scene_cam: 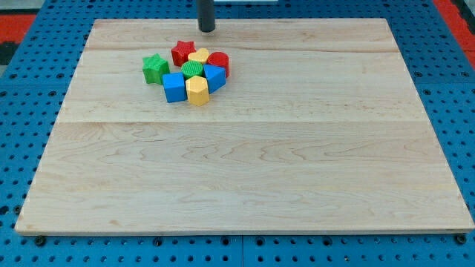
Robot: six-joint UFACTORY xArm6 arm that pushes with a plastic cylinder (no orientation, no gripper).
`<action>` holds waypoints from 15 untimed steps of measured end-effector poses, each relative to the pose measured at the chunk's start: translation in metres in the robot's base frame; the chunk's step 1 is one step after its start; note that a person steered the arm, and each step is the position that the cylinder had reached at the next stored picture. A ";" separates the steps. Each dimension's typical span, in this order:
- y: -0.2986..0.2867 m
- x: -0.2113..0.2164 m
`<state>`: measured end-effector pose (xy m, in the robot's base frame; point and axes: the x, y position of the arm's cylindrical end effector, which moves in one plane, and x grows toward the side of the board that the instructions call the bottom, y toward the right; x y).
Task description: Adjust the group of blocks at the left side of the board
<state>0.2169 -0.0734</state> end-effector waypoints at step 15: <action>0.088 0.060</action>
<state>0.2764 0.0144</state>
